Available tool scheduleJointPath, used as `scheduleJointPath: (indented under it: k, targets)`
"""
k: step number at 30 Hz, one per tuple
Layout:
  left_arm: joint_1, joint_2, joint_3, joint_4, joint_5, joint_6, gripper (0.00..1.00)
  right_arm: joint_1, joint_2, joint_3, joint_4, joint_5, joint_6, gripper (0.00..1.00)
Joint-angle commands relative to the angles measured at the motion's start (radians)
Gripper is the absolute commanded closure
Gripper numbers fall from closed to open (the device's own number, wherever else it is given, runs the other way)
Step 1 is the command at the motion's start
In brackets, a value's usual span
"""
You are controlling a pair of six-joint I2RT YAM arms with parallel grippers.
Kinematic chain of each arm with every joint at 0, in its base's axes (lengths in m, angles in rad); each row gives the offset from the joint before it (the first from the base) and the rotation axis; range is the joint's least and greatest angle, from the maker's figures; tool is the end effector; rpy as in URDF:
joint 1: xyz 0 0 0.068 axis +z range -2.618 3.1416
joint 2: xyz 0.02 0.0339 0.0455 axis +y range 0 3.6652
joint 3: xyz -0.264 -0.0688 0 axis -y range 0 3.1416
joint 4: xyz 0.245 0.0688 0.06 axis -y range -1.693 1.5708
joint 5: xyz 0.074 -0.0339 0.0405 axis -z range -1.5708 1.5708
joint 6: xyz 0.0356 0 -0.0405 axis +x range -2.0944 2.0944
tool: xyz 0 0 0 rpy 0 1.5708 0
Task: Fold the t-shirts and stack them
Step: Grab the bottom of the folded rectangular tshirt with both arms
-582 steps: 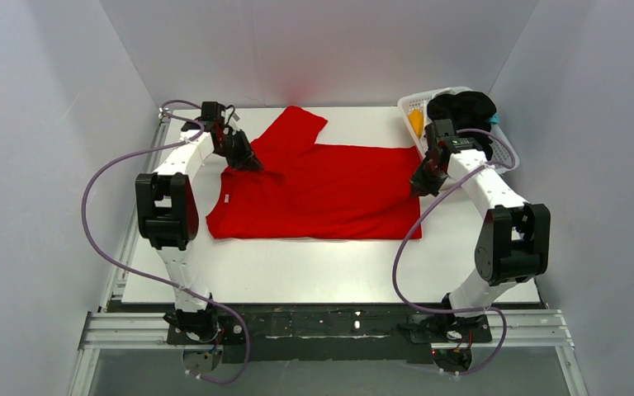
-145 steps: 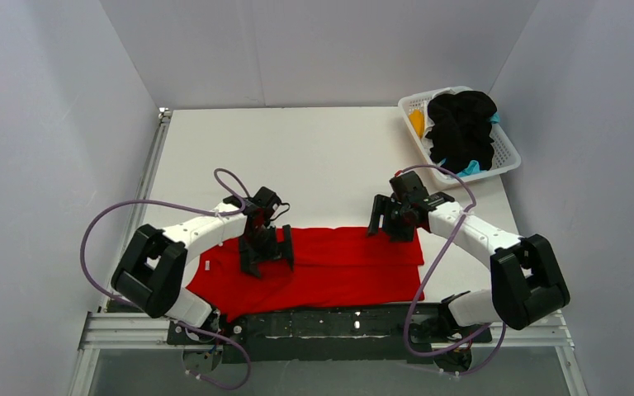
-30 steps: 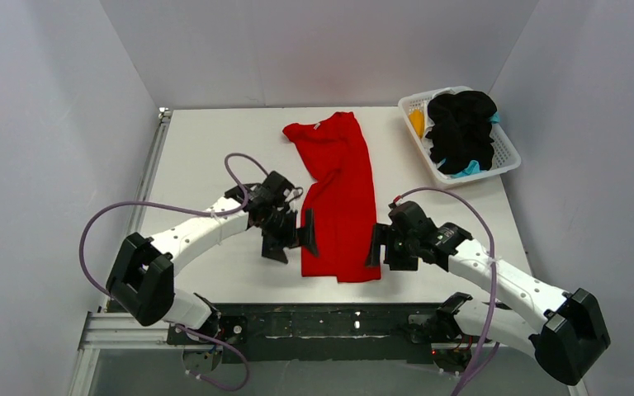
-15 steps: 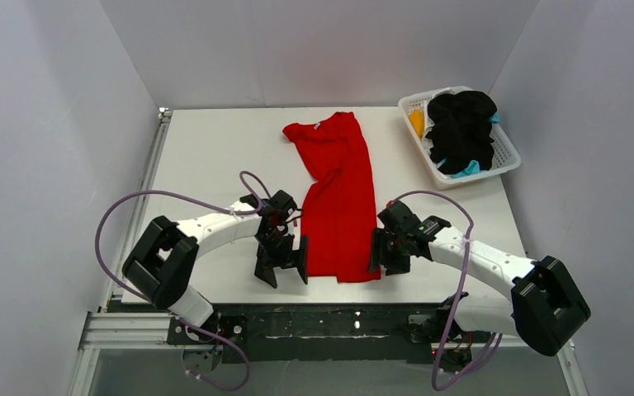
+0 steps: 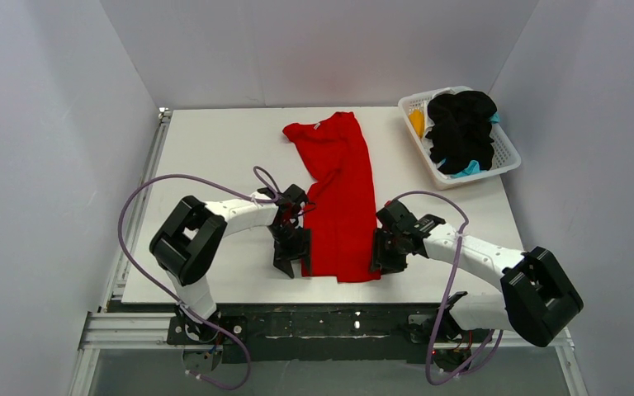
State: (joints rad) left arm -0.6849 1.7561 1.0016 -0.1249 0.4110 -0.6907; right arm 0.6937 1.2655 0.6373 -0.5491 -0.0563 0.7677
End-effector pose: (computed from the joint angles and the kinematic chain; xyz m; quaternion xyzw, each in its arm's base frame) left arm 0.2669 -0.2364 0.1667 0.0665 0.9212 -0.3589 0.1344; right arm 0.1649 0.1397 0.1687 0.0308 0.9799 0.1510 0.1271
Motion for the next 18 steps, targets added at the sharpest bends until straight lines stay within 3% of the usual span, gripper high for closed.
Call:
scheduleJointPath:
  k: [1, 13, 15, 16, 18]
  targets:
    - [-0.012, 0.048, 0.015, -0.117, -0.03, -0.019, 0.51, -0.005, 0.004, -0.007, 0.025, -0.014, 0.008, 0.55]
    - [-0.043, 0.102, 0.079, -0.175, -0.092, -0.022, 0.78, -0.007, 0.061, 0.01, 0.047, -0.054, -0.017, 0.69]
    - [-0.043, 0.115, 0.094, -0.187, -0.089, -0.019, 0.89, -0.007, 0.058, 0.009, 0.047, -0.056, -0.021, 0.72]
    - [-0.044, 0.115, 0.098, -0.195, -0.092, -0.017, 1.0, -0.006, 0.055, 0.009, 0.046, -0.057, -0.021, 0.74]
    - [-0.046, 0.095, 0.091, -0.197, -0.101, -0.013, 1.0, -0.006, 0.038, 0.005, 0.049, -0.058, -0.024, 0.8]
